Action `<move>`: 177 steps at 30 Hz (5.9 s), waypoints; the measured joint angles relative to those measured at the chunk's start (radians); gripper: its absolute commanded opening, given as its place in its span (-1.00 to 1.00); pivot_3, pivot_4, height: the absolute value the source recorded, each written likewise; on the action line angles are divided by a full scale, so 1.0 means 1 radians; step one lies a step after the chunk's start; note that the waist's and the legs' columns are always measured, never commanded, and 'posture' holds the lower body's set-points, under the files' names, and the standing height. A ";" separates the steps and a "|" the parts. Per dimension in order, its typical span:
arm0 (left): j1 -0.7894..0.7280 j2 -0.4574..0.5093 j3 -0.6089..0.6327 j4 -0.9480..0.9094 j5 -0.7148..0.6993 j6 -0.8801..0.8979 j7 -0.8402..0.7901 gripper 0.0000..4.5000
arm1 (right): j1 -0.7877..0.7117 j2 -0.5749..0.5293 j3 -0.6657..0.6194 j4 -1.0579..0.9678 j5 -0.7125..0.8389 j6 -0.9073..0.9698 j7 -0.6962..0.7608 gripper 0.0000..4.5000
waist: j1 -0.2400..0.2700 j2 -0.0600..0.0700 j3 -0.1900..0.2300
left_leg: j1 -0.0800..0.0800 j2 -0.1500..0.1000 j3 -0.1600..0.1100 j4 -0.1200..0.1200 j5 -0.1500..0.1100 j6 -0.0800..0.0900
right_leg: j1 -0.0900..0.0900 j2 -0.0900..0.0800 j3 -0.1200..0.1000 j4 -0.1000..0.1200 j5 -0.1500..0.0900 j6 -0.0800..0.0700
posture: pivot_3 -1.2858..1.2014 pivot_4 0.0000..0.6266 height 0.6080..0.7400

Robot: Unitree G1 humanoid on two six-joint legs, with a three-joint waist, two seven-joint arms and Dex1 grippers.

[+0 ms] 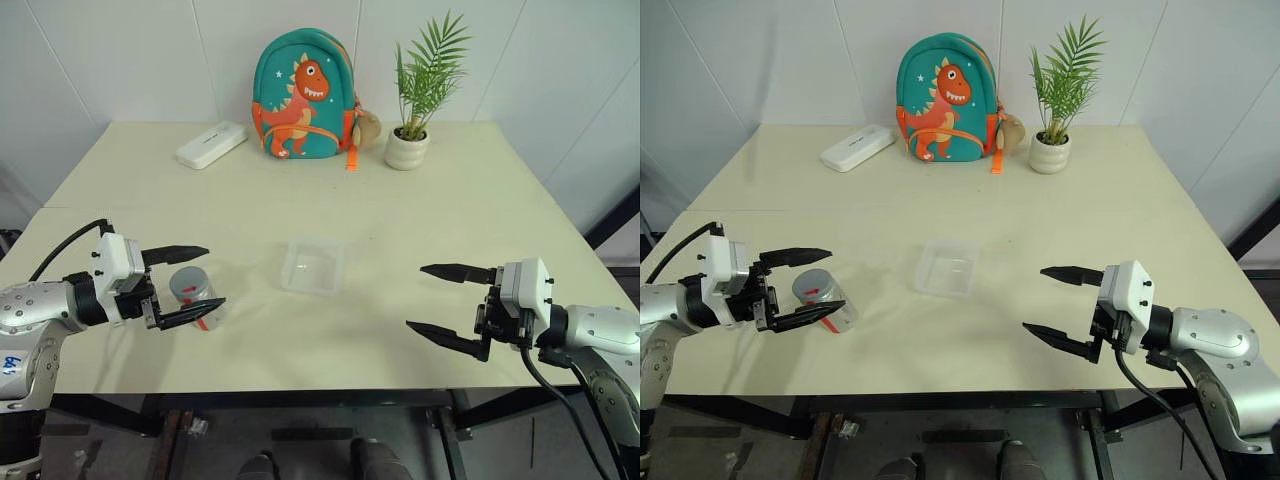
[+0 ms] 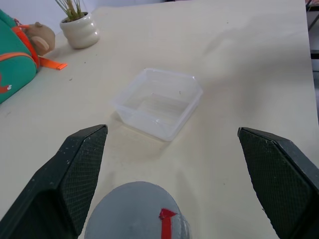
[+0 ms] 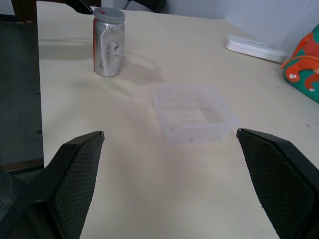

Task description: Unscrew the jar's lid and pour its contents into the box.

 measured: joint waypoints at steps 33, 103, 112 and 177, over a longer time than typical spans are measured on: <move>0.508 -0.573 0.108 -0.308 0.225 -0.166 0.639 0.98 | -0.503 0.323 0.282 0.286 0.011 -0.078 0.168 1.00 | -0.001 -0.002 -0.001 | 0.003 0.001 0.003 0.000 -0.002 -0.001 | 0.005 0.001 0.003 -0.009 0.002 0.001 | 0.03 -0.52 1.00; 0.306 -0.865 -0.225 -0.346 0.616 -0.056 1.247 0.98 | -0.479 0.353 0.304 0.141 0.080 0.098 0.108 1.00 | 0.002 -0.002 -0.001 | 0.000 0.001 0.003 0.000 -0.005 0.000 | 0.007 0.001 0.003 -0.018 0.004 0.004 | 0.03 -0.52 1.00; 0.229 -0.858 -0.199 -0.296 0.619 -0.030 1.265 0.81 | -0.466 0.353 0.304 0.152 0.088 0.114 0.101 1.00 | 0.003 -0.002 -0.001 | 0.000 0.001 0.003 0.000 -0.004 0.000 | 0.007 0.001 0.003 -0.018 0.004 0.004 | 0.03 -0.52 1.00; 0.293 -0.687 -0.094 -0.289 0.424 -0.022 1.040 0.99 | -0.395 0.380 0.318 0.147 0.069 0.115 0.035 1.00 | 0.003 -0.002 -0.001 | 0.001 0.001 0.003 -0.002 -0.005 0.000 | 0.007 0.001 0.002 -0.020 0.004 0.005 | 0.03 -0.52 1.00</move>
